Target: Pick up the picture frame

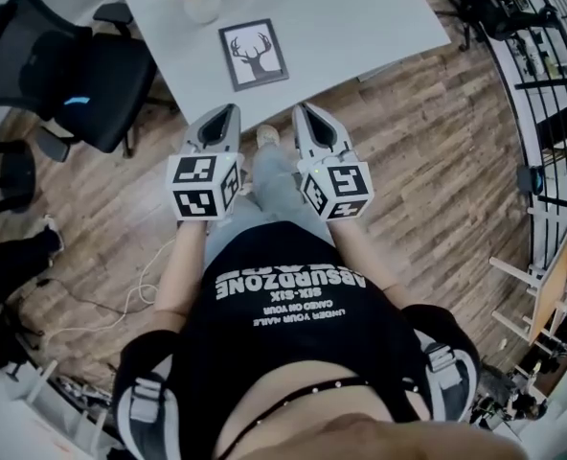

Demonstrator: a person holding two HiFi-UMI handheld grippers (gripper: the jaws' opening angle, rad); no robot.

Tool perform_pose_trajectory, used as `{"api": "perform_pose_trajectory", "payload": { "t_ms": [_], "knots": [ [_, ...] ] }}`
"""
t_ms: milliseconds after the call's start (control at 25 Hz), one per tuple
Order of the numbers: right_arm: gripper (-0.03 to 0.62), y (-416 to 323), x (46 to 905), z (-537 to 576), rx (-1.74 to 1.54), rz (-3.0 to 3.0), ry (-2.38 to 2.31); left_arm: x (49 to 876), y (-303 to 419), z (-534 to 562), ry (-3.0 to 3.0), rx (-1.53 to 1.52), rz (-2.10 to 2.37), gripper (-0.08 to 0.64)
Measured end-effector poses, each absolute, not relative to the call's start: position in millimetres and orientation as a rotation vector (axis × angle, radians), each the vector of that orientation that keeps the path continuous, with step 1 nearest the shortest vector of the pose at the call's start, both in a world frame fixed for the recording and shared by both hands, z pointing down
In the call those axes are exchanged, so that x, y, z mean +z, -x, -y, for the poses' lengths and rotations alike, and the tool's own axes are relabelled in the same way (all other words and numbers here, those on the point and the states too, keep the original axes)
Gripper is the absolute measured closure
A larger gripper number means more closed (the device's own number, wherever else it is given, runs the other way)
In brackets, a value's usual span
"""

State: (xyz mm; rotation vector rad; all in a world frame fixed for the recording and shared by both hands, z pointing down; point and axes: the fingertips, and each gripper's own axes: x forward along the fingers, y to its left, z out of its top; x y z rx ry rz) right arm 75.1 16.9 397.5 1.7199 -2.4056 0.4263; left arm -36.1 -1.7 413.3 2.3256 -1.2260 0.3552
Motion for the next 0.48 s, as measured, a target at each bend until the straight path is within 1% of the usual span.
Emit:
{"api": "perform_pose_trajectory", "payload": {
  "t_ms": [480],
  "knots": [
    [0.575, -95.5, 434.8, 77.1, 0.519, 2.348, -1.610, 441.2, 24.2, 87.1, -2.233, 0.420, 1.214, 0.543]
  ]
}}
